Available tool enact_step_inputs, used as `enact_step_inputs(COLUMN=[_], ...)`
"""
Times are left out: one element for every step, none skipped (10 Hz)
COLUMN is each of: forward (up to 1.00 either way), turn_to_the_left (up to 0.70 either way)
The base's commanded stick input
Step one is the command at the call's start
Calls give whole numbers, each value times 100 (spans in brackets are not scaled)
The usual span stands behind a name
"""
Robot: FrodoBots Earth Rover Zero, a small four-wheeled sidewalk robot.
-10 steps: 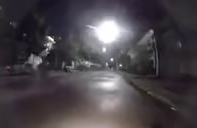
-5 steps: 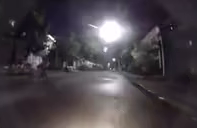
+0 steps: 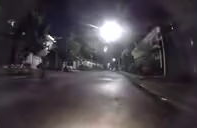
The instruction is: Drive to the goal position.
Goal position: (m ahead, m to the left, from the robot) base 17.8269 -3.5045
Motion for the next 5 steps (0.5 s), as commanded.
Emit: enact_step_inputs(forward=[70, 70, 70, 70, 70], turn_to_the_left=[-35, -35, -35, -35, -35])
